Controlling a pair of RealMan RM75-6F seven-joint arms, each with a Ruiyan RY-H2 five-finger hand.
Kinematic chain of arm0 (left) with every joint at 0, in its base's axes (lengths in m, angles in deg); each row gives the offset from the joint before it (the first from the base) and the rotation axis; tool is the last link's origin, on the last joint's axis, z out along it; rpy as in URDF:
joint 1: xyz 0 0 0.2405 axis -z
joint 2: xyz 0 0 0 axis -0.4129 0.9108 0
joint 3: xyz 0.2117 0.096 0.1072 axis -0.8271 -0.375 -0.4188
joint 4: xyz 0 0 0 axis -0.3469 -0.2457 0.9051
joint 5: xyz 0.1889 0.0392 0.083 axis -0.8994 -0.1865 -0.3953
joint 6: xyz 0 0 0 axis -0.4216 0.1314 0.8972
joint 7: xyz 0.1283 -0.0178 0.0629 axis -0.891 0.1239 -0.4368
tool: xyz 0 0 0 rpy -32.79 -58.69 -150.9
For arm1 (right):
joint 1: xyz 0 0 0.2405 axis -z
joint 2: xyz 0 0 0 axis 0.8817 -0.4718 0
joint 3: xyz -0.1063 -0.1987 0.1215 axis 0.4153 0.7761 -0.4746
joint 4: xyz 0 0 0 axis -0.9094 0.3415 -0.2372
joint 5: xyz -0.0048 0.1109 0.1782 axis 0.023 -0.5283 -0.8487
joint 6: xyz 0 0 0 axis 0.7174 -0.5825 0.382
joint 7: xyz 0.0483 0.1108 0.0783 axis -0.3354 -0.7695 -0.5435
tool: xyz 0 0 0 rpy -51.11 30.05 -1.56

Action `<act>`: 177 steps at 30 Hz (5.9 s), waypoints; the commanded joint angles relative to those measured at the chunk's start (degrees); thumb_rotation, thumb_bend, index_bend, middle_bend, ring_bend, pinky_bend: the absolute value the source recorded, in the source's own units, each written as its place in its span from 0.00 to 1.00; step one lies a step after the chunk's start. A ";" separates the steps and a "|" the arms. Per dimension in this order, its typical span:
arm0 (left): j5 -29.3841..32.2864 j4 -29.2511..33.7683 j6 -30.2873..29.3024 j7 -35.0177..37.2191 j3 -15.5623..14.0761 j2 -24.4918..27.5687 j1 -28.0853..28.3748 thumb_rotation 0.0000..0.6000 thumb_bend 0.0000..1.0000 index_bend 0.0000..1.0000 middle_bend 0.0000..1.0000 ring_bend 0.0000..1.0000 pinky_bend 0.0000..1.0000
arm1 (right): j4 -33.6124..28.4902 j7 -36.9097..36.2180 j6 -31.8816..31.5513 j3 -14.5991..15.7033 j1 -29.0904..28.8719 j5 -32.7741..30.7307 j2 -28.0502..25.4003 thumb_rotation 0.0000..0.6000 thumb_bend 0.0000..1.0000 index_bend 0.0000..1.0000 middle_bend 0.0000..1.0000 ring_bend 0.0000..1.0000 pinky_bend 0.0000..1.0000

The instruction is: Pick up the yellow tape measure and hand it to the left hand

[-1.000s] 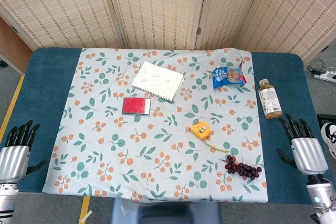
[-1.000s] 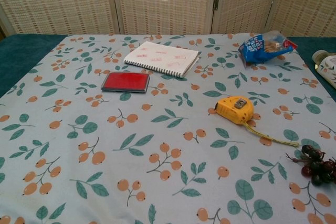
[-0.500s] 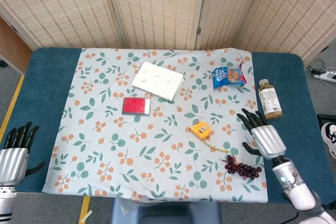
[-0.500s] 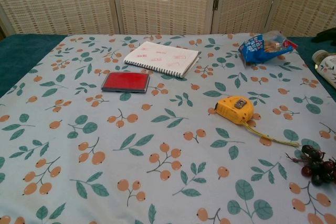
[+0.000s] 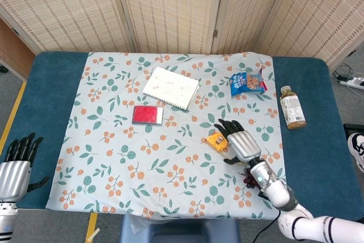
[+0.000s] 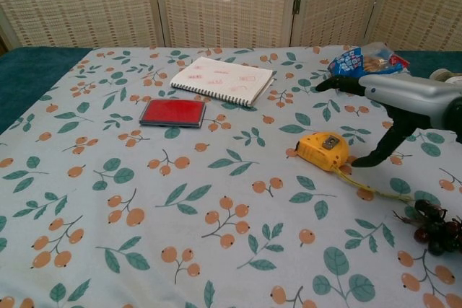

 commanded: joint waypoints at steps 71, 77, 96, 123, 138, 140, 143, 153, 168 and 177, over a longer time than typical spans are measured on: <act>1.61 1.55 2.42 -0.20 0.15 -0.10 1.27 1.00 0.17 0.00 0.00 0.00 0.00 | 21.75 -3.32 5.16 1.95 -9.06 -6.37 10.60 1.00 0.27 0.33 0.31 0.20 0.00; 1.77 2.05 2.82 0.42 0.35 0.09 1.57 1.00 0.17 0.00 0.00 0.00 0.00 | 21.90 -3.92 4.28 1.60 -8.96 -5.98 11.08 1.00 0.31 0.46 0.41 0.28 0.00; 1.11 5.51 12.04 12.48 8.89 -2.65 14.33 1.00 0.17 0.00 0.00 0.00 0.00 | 13.25 -29.01 0.24 -6.87 -7.82 -1.01 13.14 1.00 0.33 0.58 0.51 0.37 0.00; 9.27 8.21 23.77 1.30 14.95 -15.91 32.68 1.00 0.18 0.00 0.00 0.00 0.00 | 26.96 -49.43 -6.98 -11.65 -13.95 6.52 32.93 1.00 0.33 0.58 0.51 0.37 0.00; 12.86 5.18 22.74 -2.39 14.63 -19.06 35.45 1.00 0.20 0.00 0.00 0.00 0.00 | 27.02 -47.64 -6.60 -11.89 -14.59 5.68 34.04 1.00 0.33 0.58 0.51 0.37 0.00; 13.00 5.08 22.55 -2.49 14.45 -18.95 35.46 1.00 0.22 0.00 0.00 0.00 0.00 | 26.76 -47.51 -6.64 -11.87 -14.49 5.64 33.87 1.00 0.33 0.58 0.51 0.37 0.00; 13.13 5.18 22.26 -2.58 14.10 -18.63 35.43 1.00 0.24 0.00 0.00 0.00 0.00 | 26.44 -47.15 -6.68 -11.88 -14.38 5.53 33.67 1.00 0.33 0.58 0.51 0.36 0.00; 12.87 4.93 21.72 -2.27 13.09 -18.25 35.55 1.00 0.35 0.01 0.00 0.00 0.00 | 25.51 -45.87 -6.20 -11.92 -14.02 4.54 33.21 1.00 0.33 0.58 0.51 0.36 0.00; 11.43 4.52 20.17 -1.27 11.94 -17.94 35.21 1.00 0.52 0.10 0.00 0.00 0.00 | 24.91 -44.17 -5.60 -12.69 -13.73 2.69 32.92 1.00 0.33 0.58 0.51 0.37 0.00; 11.14 4.01 20.07 -1.33 11.45 -18.15 35.34 1.00 0.52 0.33 0.00 0.00 0.00 | 24.87 -43.85 -5.38 -13.22 -13.82 2.20 32.75 1.00 0.33 0.58 0.51 0.37 0.00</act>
